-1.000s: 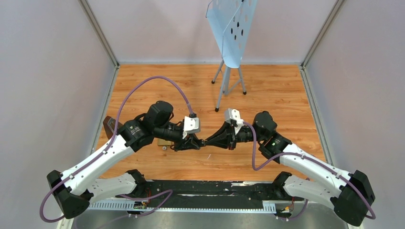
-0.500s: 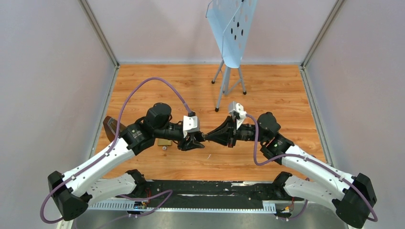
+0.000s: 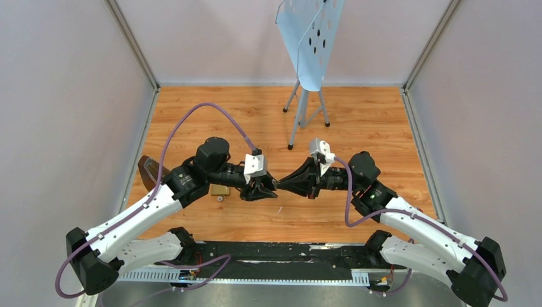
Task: Lock with the key
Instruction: Remove the key from the lock.
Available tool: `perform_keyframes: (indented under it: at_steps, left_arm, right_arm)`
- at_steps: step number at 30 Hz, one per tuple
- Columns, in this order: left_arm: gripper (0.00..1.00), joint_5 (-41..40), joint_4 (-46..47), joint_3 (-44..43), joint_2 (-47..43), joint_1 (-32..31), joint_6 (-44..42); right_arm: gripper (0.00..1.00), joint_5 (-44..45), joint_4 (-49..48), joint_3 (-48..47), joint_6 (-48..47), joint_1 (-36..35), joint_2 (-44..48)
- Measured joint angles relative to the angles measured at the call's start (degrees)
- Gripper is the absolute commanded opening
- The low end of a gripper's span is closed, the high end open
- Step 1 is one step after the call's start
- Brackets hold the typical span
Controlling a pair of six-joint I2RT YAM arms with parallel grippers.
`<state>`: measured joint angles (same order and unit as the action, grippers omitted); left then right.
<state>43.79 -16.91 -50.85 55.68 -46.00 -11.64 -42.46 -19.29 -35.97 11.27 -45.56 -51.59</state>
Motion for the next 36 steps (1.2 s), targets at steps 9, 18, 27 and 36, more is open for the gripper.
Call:
perform_keyframes:
  at_steps: [9, 18, 27, 36]
  left_arm:
    - [0.11, 2.82, -1.07, -0.11, 2.25, 0.02, 0.04]
    - [0.0, 1.99, -1.88, -0.48, 3.1, 0.0, -0.04]
    - [0.0, -5.44, -3.39, -1.42, 2.86, -0.13, -0.46]
    - [0.0, -8.24, -5.73, -1.42, 3.58, -0.02, -0.35]
  right_arm:
    - [0.0, -3.56, 1.03, 0.0, -5.73, 0.0, 0.0]
    - [0.0, -1.79, 2.69, 0.02, -7.23, -0.04, 1.01]
    - [0.0, 5.99, 1.07, 0.68, -3.85, -0.09, 9.09]
    - [0.0, 10.05, -1.36, 1.62, -5.35, -0.02, 11.89]
